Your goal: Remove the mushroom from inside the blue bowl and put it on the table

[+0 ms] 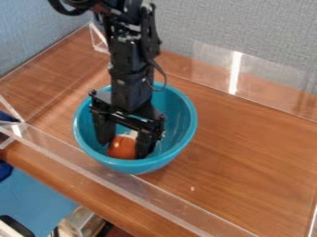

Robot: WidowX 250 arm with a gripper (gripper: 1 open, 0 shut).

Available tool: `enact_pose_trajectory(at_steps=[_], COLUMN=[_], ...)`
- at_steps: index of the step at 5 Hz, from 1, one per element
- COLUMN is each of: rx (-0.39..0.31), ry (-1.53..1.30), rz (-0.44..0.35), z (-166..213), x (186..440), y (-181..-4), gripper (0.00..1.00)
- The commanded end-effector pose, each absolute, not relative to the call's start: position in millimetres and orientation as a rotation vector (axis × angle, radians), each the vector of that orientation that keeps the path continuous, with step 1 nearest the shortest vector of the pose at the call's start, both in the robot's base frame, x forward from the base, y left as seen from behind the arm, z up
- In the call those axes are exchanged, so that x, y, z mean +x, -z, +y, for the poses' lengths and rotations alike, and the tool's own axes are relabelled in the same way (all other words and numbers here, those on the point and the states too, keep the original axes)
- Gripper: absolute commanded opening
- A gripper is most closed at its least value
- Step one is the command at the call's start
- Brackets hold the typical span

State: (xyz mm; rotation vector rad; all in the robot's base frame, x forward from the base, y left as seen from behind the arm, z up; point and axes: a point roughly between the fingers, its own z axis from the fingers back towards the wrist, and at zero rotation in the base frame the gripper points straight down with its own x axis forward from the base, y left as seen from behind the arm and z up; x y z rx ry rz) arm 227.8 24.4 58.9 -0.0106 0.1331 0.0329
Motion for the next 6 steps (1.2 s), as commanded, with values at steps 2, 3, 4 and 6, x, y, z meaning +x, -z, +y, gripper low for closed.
enact_pose_trajectory(at_steps=[2,3,4,6], rx=[-0.009,-0.011,-0.011,-0.01], ry=[-0.18,-0.242,-0.257,-0.316], rz=[0.083,0.072,0.062,0.053], z=[33.0,34.5,39.4,48.6], x=[240.2,241.4,244.1,253.3], y=[-61.4,-61.3,-68.6,-76.2], gripper=[1.0,1.0,1.0,1.0])
